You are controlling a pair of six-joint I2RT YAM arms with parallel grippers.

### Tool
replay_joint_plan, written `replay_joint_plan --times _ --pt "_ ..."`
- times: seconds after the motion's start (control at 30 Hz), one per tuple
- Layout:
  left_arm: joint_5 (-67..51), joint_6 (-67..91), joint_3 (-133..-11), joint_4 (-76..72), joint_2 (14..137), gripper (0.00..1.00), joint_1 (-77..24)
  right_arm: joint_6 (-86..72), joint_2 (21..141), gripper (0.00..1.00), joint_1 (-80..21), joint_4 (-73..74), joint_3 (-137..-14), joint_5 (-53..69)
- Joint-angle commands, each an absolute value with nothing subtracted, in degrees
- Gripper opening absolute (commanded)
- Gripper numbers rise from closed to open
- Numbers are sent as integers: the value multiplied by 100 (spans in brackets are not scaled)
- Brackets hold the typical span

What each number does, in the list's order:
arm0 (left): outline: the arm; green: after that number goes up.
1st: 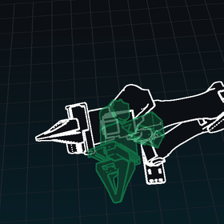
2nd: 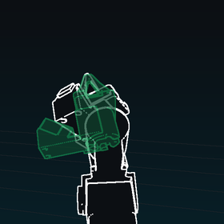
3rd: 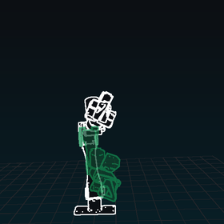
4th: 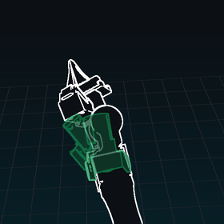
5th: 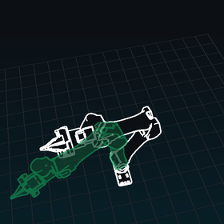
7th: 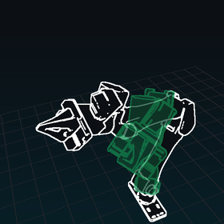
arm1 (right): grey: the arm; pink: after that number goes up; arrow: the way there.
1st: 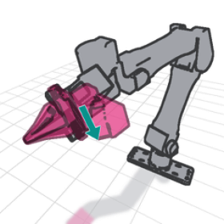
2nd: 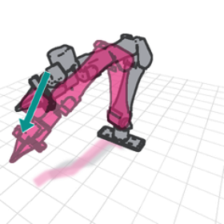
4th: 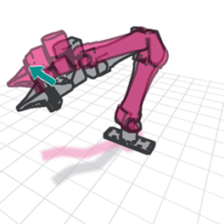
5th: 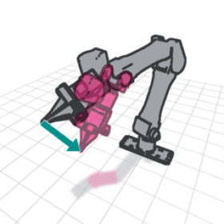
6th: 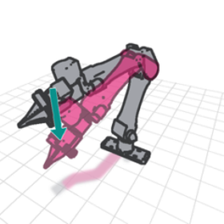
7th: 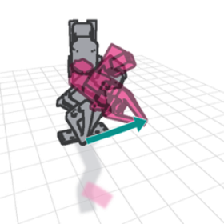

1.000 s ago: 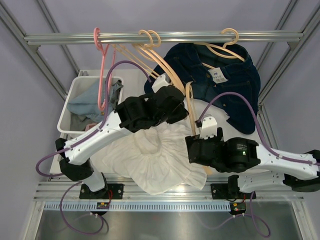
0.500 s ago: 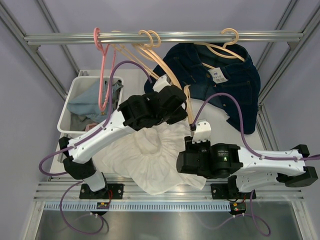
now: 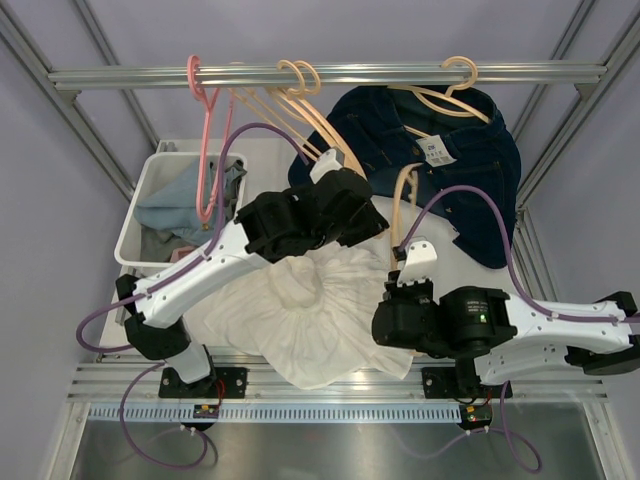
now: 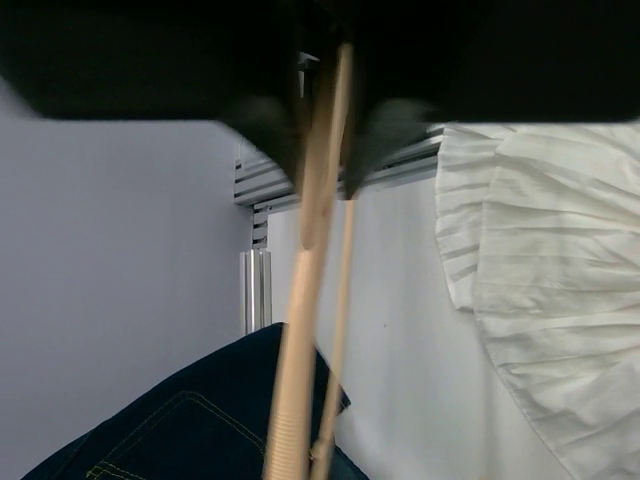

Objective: Remove the skirt from the hanger
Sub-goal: Place the hanger at the clothesline.

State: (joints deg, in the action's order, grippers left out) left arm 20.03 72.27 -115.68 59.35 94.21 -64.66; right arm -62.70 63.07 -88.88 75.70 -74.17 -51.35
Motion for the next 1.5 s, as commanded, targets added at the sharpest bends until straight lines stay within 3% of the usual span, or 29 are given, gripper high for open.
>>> replay_joint_plan --times 0.0,0.03,0.07,0.1,0.23,0.43,0.57,0.7,0.9,1.1,1.3,1.47 --pt "2145 7094 -11410 5742 9044 39 -6407 -6171 5934 0 -8833 9152 -7550 -5485" --pt "2092 7041 -11321 5617 8905 57 -6407 -6005 5698 0 -8842 8984 -7550 -5397" --pt "2040 6944 -11233 5486 8842 88 -6407 -5707 5556 0 -8842 8826 -7541 -5214" --pt "1830 6830 -11137 5206 8772 99 -6407 -5591 5407 0 -8842 8554 -7524 -5099" --pt "1783 6224 -10785 4729 8351 99 -6565 -5195 4451 0 -8850 8043 -7453 -4493" --pt "3285 5415 -10364 4606 7130 99 -7101 -4668 3841 0 -8842 7761 -7734 -3825" --pt "3796 5046 -8996 4019 6172 99 -7172 -4044 3779 0 -8842 6902 -8068 -3183" --pt "4086 5098 -8115 3973 5267 99 -7172 -3666 4103 0 -8842 6514 -8664 -2954" --pt "4158 4949 -7691 4429 4896 99 -7172 -2989 5191 0 -8746 5845 -9491 -2312" --pt "4078 4799 -7700 5343 4782 98 -7304 -2988 5712 0 -7386 4677 -9370 -108" --pt "3639 4781 -6646 5177 3982 94 -7339 -2918 6099 0 -7348 4184 -9605 272" --pt "3437 4895 -6258 5264 3779 96 -7339 -2435 6354 0 -7339 4763 -10089 -895"
